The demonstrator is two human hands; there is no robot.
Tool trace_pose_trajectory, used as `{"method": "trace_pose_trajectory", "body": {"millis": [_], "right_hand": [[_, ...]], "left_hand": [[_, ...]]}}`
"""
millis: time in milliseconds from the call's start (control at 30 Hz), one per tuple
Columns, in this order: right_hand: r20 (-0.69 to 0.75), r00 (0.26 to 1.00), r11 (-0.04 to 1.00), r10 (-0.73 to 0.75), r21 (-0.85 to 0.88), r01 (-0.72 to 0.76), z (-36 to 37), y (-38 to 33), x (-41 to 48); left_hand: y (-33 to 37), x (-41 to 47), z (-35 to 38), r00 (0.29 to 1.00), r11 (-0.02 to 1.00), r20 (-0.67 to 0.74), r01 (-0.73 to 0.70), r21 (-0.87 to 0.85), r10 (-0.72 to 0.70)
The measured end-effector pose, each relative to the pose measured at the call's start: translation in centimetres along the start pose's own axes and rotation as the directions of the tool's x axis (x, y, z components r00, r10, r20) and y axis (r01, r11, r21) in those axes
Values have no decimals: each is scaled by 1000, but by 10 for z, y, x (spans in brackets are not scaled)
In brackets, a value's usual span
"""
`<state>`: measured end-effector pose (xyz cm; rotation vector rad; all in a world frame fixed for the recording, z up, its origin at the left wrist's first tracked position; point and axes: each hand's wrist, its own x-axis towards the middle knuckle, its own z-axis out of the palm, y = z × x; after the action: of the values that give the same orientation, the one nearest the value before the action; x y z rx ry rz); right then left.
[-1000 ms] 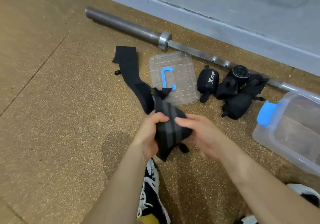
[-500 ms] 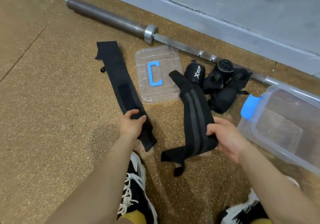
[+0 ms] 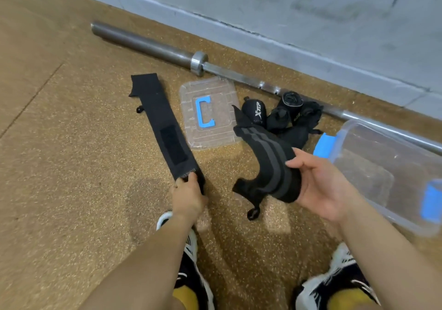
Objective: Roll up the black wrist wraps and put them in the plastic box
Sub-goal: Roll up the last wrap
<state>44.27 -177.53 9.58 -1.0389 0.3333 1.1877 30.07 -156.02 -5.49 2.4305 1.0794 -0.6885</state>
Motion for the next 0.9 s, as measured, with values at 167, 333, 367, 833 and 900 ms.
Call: {"method": "trace_pose_trajectory", "body": {"millis": [167, 333, 367, 833, 900], "right_hand": [[111, 991, 990, -72, -109, 84, 23, -22, -34], [190, 960, 959, -205, -157, 236, 54, -43, -79], [205, 953, 952, -224, -163, 259, 62, -46, -89], [260, 886, 762, -383, -454, 462, 137, -103, -244], [186, 877, 810, -443, -335, 481, 131, -114, -249]], "left_hand": [[12, -18, -54, 997, 984, -73, 20, -176, -34], [43, -56, -145, 988, 653, -42, 64, -755, -146], [48, -68, -165, 992, 614, -20, 62, -787, -126], [119, -281, -323, 816, 371, -198, -445, -815, 544], [125, -291, -327, 761, 435, -165, -518, -737, 628]]}}
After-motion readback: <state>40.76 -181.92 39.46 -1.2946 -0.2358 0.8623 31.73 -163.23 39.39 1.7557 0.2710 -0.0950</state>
